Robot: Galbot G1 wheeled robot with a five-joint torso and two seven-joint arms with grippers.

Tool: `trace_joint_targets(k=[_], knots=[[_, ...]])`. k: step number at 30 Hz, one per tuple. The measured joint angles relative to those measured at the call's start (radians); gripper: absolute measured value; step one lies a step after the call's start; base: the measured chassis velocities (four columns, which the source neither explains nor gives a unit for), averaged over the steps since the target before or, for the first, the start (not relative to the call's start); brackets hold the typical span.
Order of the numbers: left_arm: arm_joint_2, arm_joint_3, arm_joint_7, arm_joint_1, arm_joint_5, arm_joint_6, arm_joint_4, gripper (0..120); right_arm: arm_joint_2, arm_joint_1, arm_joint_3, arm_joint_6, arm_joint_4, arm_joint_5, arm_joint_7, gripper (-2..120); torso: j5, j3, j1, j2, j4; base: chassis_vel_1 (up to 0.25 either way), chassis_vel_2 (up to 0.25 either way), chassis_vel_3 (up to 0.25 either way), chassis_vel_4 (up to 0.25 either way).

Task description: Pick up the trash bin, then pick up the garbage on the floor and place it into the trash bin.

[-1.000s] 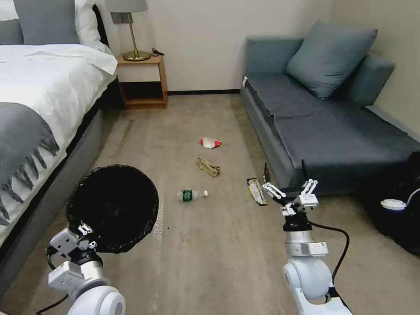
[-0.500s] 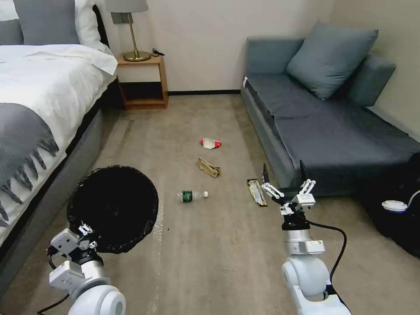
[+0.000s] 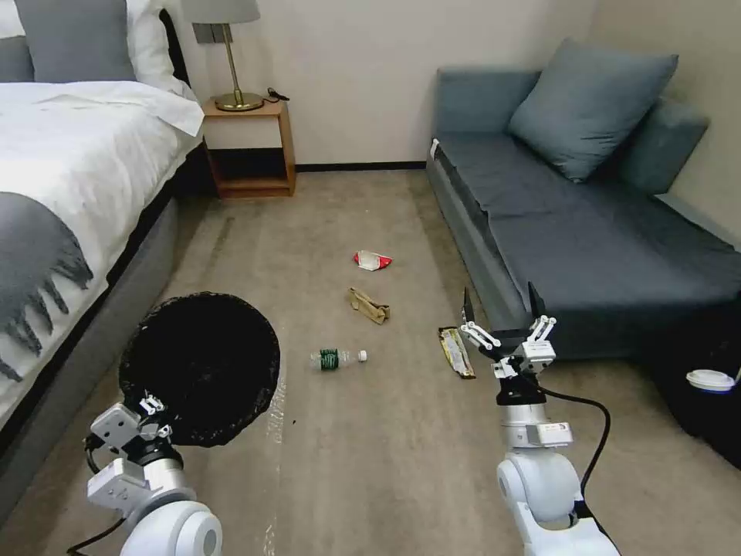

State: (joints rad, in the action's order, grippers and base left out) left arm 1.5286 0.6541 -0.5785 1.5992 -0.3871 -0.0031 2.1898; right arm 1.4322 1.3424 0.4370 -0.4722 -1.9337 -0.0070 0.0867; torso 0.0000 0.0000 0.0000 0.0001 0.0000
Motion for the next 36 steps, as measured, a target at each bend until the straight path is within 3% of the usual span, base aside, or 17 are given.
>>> trace_joint_targets(k=[36], knots=[[0.002, 0.004, -0.012, 0.005, -0.019, 0.008, 0.017, 0, -0.006, 0.002, -0.005, 0.001, -0.007, 0.004, -0.003, 100, 0.0000, 0.000, 0.000, 0.000, 0.0001, -0.102, 0.099, 0.097, -0.101]])
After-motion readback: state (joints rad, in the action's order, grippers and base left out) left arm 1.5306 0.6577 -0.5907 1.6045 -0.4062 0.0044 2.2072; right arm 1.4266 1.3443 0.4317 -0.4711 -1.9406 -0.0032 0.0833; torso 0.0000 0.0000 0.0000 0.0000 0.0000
